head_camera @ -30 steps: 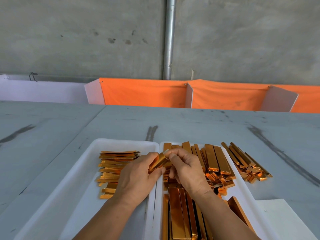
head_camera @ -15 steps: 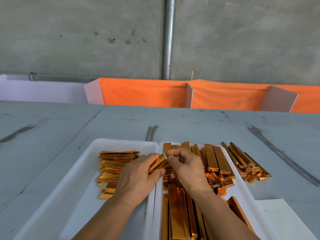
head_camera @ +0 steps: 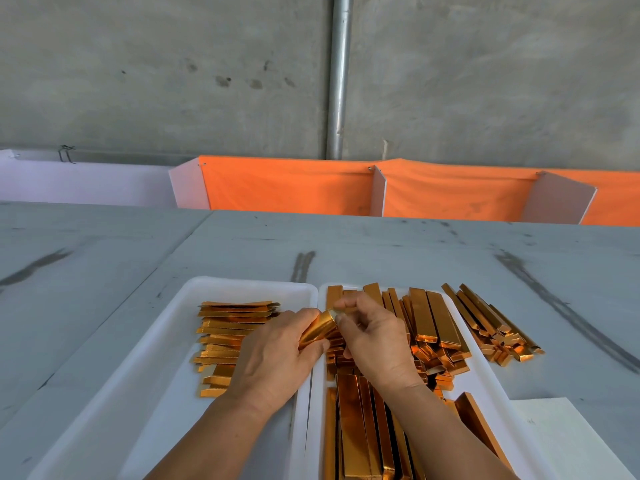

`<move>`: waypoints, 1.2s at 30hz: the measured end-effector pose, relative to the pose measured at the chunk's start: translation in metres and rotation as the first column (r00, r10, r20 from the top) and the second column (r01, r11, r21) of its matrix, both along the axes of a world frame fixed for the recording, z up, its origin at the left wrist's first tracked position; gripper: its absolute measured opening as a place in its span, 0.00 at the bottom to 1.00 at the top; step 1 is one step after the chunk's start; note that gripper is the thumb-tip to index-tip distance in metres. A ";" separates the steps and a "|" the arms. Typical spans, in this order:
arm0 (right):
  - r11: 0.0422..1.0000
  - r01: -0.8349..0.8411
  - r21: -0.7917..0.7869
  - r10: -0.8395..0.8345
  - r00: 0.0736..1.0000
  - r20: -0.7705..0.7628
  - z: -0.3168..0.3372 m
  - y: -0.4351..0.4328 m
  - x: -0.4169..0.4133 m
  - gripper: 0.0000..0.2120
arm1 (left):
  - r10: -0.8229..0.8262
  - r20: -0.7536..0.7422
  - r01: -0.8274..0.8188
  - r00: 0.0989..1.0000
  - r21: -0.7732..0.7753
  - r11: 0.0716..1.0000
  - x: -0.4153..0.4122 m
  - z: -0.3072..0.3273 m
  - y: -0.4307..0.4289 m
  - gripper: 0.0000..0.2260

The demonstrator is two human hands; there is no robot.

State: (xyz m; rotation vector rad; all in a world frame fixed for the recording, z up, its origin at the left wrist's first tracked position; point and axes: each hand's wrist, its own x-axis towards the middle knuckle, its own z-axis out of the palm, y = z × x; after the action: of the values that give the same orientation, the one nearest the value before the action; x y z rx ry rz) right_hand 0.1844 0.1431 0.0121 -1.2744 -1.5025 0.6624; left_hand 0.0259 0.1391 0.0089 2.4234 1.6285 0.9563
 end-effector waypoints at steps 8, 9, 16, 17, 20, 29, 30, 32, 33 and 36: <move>0.999 -0.031 -0.026 0.030 0.999 -0.034 0.002 -0.002 0.000 0.14 | 0.002 0.003 -0.002 1.000 0.003 1.000 0.001 -0.001 0.001 0.13; 0.999 -0.035 -0.039 0.034 0.999 -0.041 0.003 -0.002 0.000 0.15 | 0.002 0.003 -0.002 1.000 0.003 1.000 0.001 0.000 0.001 0.13; 0.994 -0.081 -0.073 0.072 0.990 -0.119 0.004 -0.005 -0.001 0.17 | 0.004 0.029 -0.004 1.000 -0.011 1.000 0.001 0.000 0.001 0.14; 0.993 -0.089 -0.071 0.080 0.989 -0.127 0.004 -0.005 -0.002 0.16 | 0.004 0.034 -0.004 0.999 -0.012 1.000 0.001 0.000 0.001 0.15; 0.991 -0.116 -0.069 0.106 0.985 -0.136 0.004 -0.006 -0.003 0.15 | 0.004 0.046 -0.003 0.999 -0.011 1.000 0.000 0.000 0.001 0.17; 0.991 -0.115 -0.062 0.104 0.982 -0.157 0.002 -0.006 -0.004 0.12 | 0.005 0.054 -0.006 0.999 0.009 1.000 0.001 -0.001 0.002 0.19; 0.990 -0.122 -0.072 0.107 0.979 -0.175 0.002 -0.005 -0.004 0.12 | 0.006 0.056 -0.006 0.998 0.005 1.000 0.001 -0.001 0.002 0.18; 0.985 -0.146 -0.092 0.124 0.970 -0.209 0.002 -0.006 -0.004 0.13 | 0.009 0.067 -0.009 0.998 -0.003 1.000 0.001 -0.001 0.003 0.18; 0.982 -0.160 -0.100 0.135 0.967 -0.216 0.002 -0.006 -0.005 0.13 | 0.012 0.071 -0.012 0.997 -0.005 1.000 0.001 -0.002 0.003 0.18; 0.975 -0.190 -0.117 0.161 0.962 -0.220 0.002 -0.006 -0.005 0.14 | 0.025 0.072 -0.024 0.997 -0.006 1.000 0.001 -0.002 0.003 0.17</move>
State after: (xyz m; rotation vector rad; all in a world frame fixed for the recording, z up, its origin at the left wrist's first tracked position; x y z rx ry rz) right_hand 0.1789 0.1369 0.0144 -1.1408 -1.4242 1.0006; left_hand 0.0268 0.1421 0.0065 2.3419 1.6383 1.0286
